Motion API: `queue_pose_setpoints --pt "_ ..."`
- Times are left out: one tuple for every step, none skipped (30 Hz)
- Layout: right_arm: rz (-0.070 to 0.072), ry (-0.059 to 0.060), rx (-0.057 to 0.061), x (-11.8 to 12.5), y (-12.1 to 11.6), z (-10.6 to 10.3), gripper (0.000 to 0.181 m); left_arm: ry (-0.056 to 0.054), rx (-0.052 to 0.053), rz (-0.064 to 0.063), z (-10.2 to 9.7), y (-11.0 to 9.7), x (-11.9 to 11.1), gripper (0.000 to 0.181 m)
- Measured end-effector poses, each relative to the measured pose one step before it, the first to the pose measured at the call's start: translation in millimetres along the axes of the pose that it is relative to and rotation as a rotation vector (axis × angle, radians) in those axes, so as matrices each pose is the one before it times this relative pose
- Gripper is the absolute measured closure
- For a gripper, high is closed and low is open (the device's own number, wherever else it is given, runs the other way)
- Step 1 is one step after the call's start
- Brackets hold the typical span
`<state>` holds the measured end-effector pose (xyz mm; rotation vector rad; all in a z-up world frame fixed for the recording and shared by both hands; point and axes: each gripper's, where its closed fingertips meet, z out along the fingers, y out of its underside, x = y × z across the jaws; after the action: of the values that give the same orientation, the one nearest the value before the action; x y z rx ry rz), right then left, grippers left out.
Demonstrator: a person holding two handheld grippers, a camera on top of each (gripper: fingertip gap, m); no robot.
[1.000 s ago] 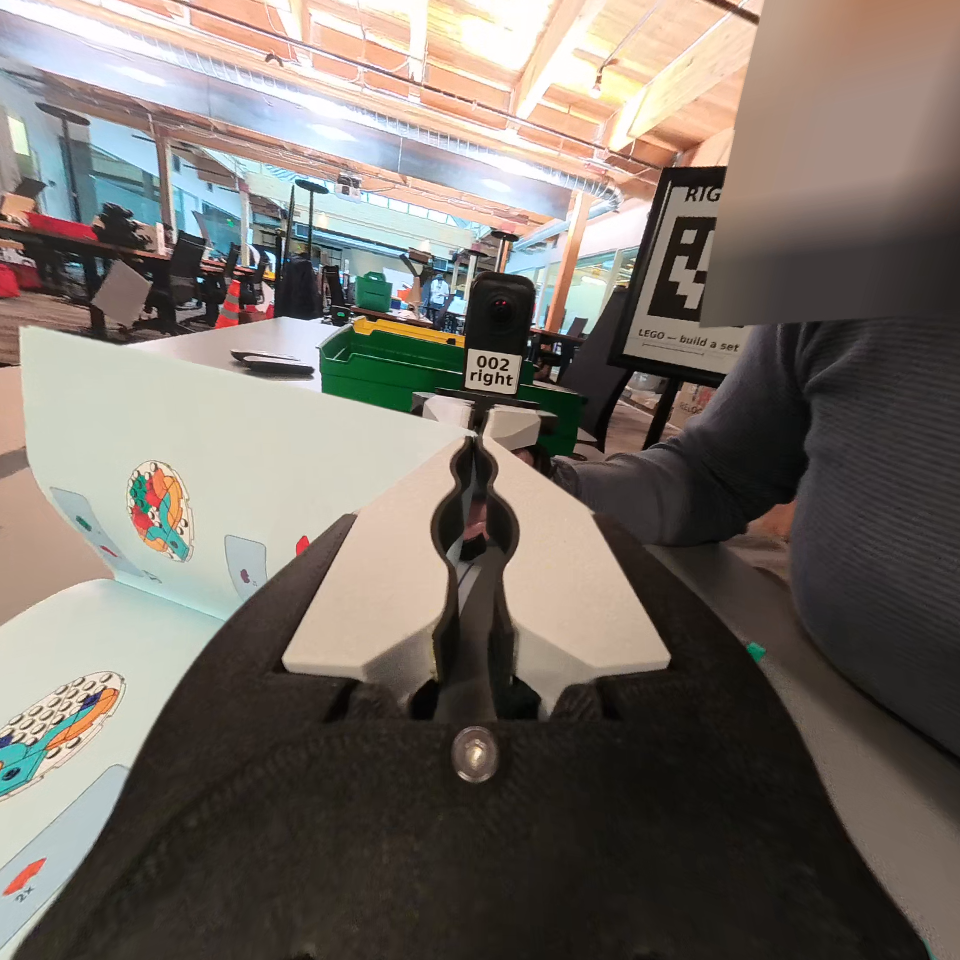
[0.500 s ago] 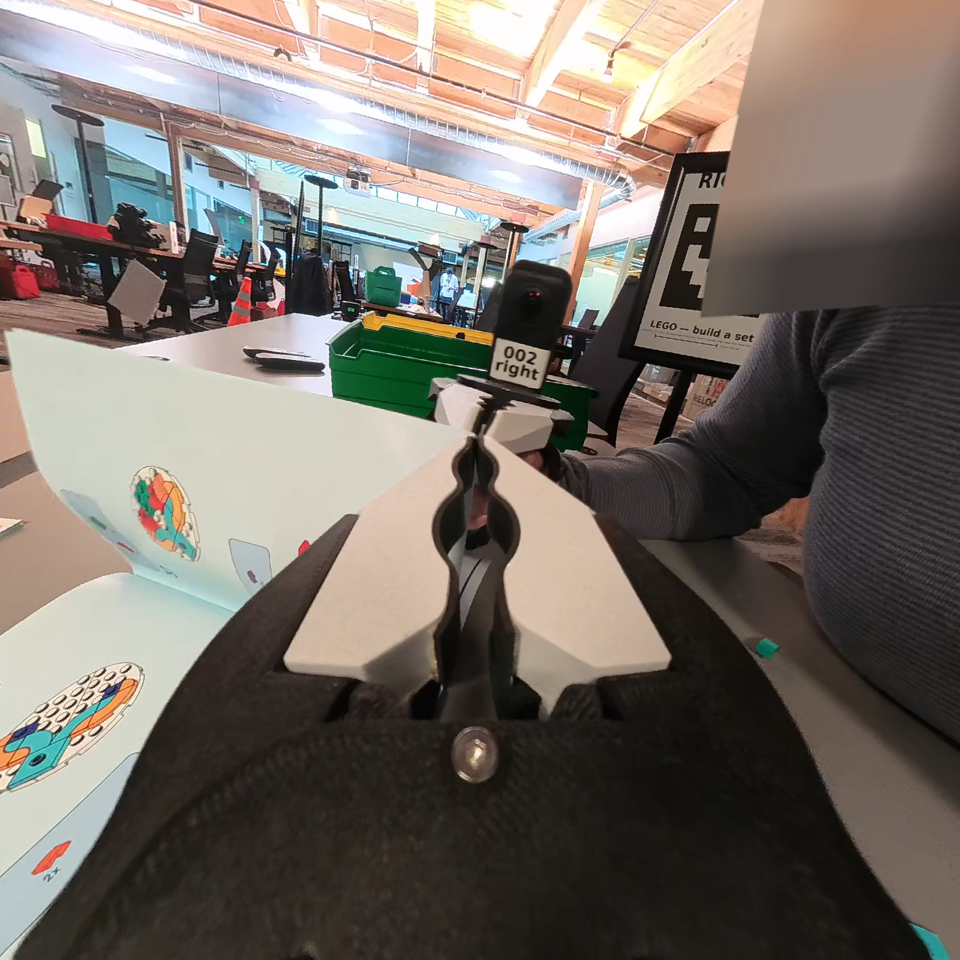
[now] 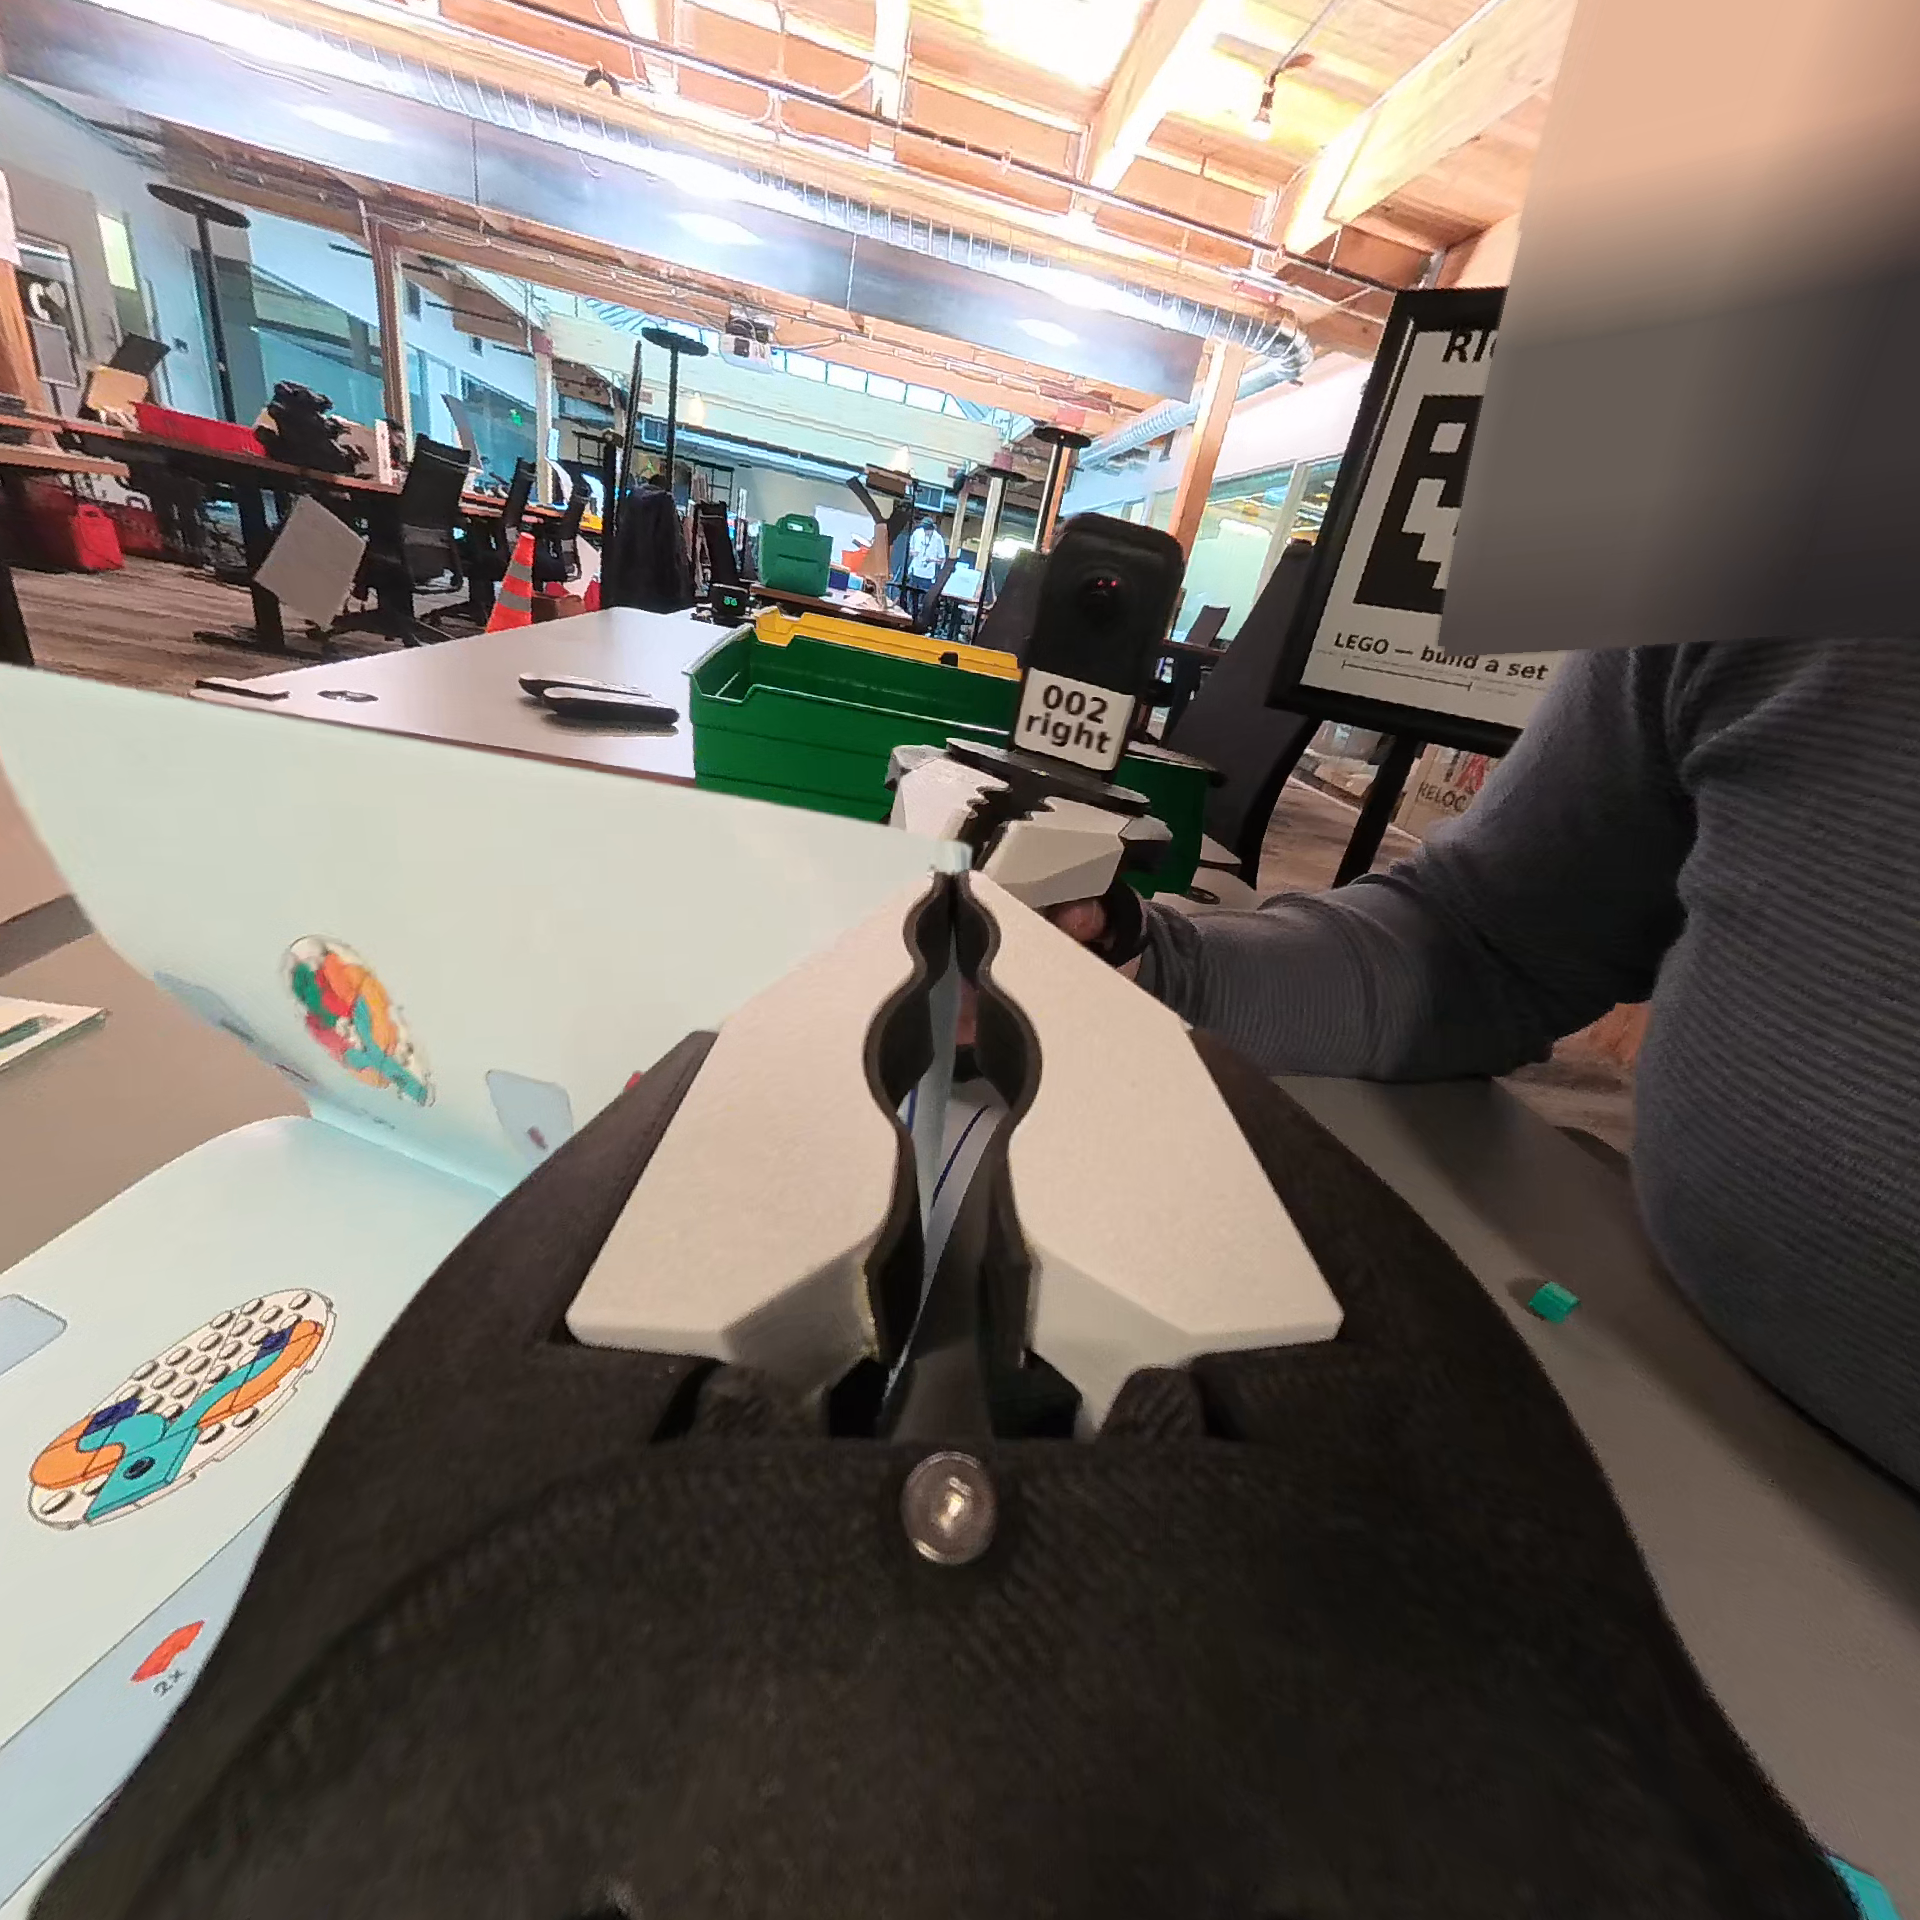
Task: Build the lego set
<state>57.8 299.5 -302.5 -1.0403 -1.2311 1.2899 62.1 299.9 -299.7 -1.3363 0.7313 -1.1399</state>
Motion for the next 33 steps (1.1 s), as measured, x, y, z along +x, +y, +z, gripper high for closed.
queue_pose_setpoints --pt "-0.0010 0.0049 -0.0005 0.44 -0.05 -1.11 0.179 -0.0005 -0.0030 0.0016 -0.01 0.37 -0.10 0.181" --pt "-0.0005 0.0032 0.0009 0.29 -0.34 -0.90 0.179 0.0041 -0.0013 -0.0019 0.29 0.21 0.52 0.181" --pt "0.0013 0.0004 0.0010 0.00 -0.11 -0.54 0.179 0.0044 0.0010 -0.0052 0.50 0.04 0.58 0.181" --pt "0.0032 -0.0026 0.0009 -0.20 -0.01 0.02 0.179 0.0016 0.0001 -0.0043 0.50 0.30 0.13 0.181" --pt "0.0028 -0.0033 -0.0005 -0.43 0.13 0.34 0.179 0.0008 -0.0016 -0.0014 0.39 0.68 0.01 0.181" --pt "0.0022 -0.0032 0.0002 -0.58 0.10 0.30 0.178 0.0011 -0.0013 -0.0003 0.29 0.44 0.17 0.181" --pt "0.0048 -0.0053 0.0028 -0.76 -0.26 0.35 0.177 0.0022 -0.0002 -0.0016 0.23 0.14 0.28 0.181" --pt "0.0091 -0.0071 0.0055 -0.75 -0.66 0.17 0.176 0.0038 0.0014 -0.0059 0.17 -0.02 0.30 0.181" --pt "0.0125 -0.0061 0.0072 -0.39 -0.93 -0.08 0.175 0.0012 0.0048 -0.0071 0.00 -0.39 -0.15 0.181" --pt "0.0146 -0.0076 0.0093 -0.46 -1.15 -0.09 0.174 0.0024 0.0060 -0.0041 -0.11 -0.53 0.05 0.181" --pt "0.0153 -0.0081 0.0102 -0.60 -1.44 -0.23 0.173 0.0023 0.0035 -0.0024 -0.06 -0.37 0.36 0.181" --pt "0.0140 -0.0084 0.0108 -0.69 -1.46 -0.30 0.172 0.0007 0.0015 -0.0003 0.06 -0.10 0.19 0.181" --pt "0.0119 -0.0061 0.0095 -0.49 -1.38 -0.14 0.171 0.0023 0.0004 0.0021 0.22 -0.04 0.56 0.181" --pt "0.0093 -0.0058 0.0076 -0.65 -0.99 -0.13 0.170 0.0028 -0.0009 0.0032 0.41 0.21 0.65 0.181" --pt "0.0071 -0.0058 0.0053 -0.74 -0.70 0.16 0.170 0.0041 -0.0004 0.0047 0.46 0.11 1.04 0.181" --pt "0.0054 -0.0066 0.0037 -0.90 -0.45 0.17 0.169 0.0047 -0.0003 0.0040 0.45 0.20 1.16 0.181" --pt "0.0041 -0.0063 0.0032 -1.03 -0.43 0.40 0.169 0.0033 -0.0020 0.0025 0.54 0.32 0.84 0.181" --pt "0.0035 -0.0043 0.0024 -0.73 -0.23 0.23 0.169 0.0050 -0.0015 0.0033 0.53 0.35 1.09 0.181" --pt "0.0036 -0.0030 0.0022 -0.43 -0.19 0.29 0.169 0.0046 0.0005 0.0032 0.30 -0.03 0.92 0.181" --pt "0.0036 -0.0032 0.0025 -0.39 -0.18 0.08 0.169 0.0022 0.0007 0.0022 0.30 0.05 0.64 0.181" --pt "0.0043 -0.0022 0.0022 -0.04 -0.29 -0.07 0.169 0.0020 0.0003 0.0022 0.13 -0.05 0.48 0.181" --pt "0.0052 -0.0008 0.0020 0.20 -0.17 -0.12 0.169 0.0027 0.0000 0.0030 0.21 0.00 0.56 0.181" --pt "0.0045 -0.0008 0.0020 0.15 -0.16 -0.11 0.169 0.0030 0.0019 0.0054 0.09 -0.22 0.87 0.181" --pt "0.0035 -0.0018 0.0012 0.00 -0.12 -0.03 0.169 0.0042 0.0030 0.0067 0.23 -0.34 1.07 0.181" --pt "0.0026 -0.0020 0.0001 -0.13 0.16 0.01 0.169 0.0052 0.0025 0.0055 0.32 -0.26 1.23 0.181" --pt "0.0013 -0.0010 -0.0002 -0.12 0.03 0.07 0.169 0.0049 0.0019 0.0024 0.49 -0.12 1.03 0.181" --pt "0.0003 -0.0006 0.0004 0.00 0.03 -0.01 0.169 0.0059 0.0029 -0.0020 0.24 -0.10 0.94 0.181" --pt "0.0010 -0.0012 0.0007 -0.04 -0.13 0.01 0.169 0.0078 0.0064 -0.0065 0.04 -0.68 0.87 0.181" --pt "0.0023 -0.0025 0.0008 -0.21 -0.05 -0.02 0.168 0.0084 0.0133 -0.0129 -0.25 -1.55 0.54 0.181" --pt "0.0017 -0.0027 0.0004 -0.30 0.01 -0.03 0.169 0.0089 0.0166 -0.0175 -0.59 -1.96 0.45 0.181" --pt "0.0006 -0.0023 -0.0001 -0.24 0.02 0.07 0.169 0.0128 0.0153 -0.0216 -0.58 -1.84 0.69 0.180" --pt "-0.0001 -0.0015 -0.0007 -0.26 0.24 0.15 0.168 0.0115 0.0110 -0.0275 -0.42 -1.20 0.01 0.178" --pt "-0.0006 -0.0013 -0.0011 -0.17 0.22 0.23 0.169 0.0095 0.0067 -0.0258 -0.15 -0.37 -0.18 0.176"
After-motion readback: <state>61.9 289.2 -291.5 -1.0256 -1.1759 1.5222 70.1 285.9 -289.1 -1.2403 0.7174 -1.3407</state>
